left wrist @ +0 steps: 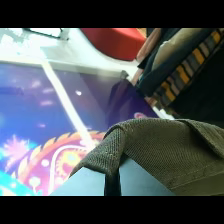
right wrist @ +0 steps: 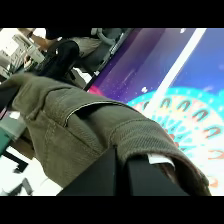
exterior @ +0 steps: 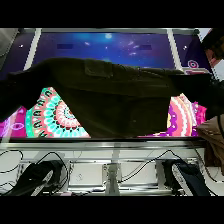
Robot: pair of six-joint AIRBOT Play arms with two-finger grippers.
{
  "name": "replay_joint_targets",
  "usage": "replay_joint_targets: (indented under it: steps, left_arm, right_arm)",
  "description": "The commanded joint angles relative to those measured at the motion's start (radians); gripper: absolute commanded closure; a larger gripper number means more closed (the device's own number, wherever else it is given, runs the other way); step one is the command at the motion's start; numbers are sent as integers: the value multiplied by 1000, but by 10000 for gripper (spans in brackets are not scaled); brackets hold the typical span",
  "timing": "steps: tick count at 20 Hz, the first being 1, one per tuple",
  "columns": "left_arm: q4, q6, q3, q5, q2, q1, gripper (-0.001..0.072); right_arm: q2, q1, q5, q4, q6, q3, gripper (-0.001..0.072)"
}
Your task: Fold the clothes and pants, and hang the long-sleeved shirts on hangers.
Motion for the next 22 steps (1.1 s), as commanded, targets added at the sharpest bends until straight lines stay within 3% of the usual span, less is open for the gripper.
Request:
replay_joint_targets:
  steps: [1, 6, 9, 11, 13, 14, 16, 18, 22]
  left_arm:
    - [65, -113, 2, -69, -85, 1, 684]
    - [65, -99, 2, 32, -476, -16, 680]
    - [61, 14, 3, 322, -724, -79, 680]
    - [61, 21, 3, 552, -815, -122, 680]
    - [61, 20, 3, 713, -867, -151, 680]
    - [61, 20, 3, 731, -882, -158, 680]
    - [61, 16, 2, 642, -890, -159, 681]
    - [61, -11, 3, 462, -887, -145, 681]
    - [34, -86, 3, 42, -886, -111, 681]
  right_arm:
    - [-39, 0, -74, 7, 41, -147, 678]
    - [-230, 9, -368, 12, 82, -374, 678]
    - [-399, 87, -646, 83, 100, -388, 678]
    - [-497, 145, -808, 131, 98, -362, 677]
    - [-580, 175, -888, 127, 91, -322, 678]
    - [-616, 174, -889, 113, 90, -298, 677]
    - [-659, 157, -861, 55, 89, -259, 678]
    - [-663, 112, -760, -46, 89, -230, 678]
    - [-662, -33, -315, -271, 75, -156, 678]
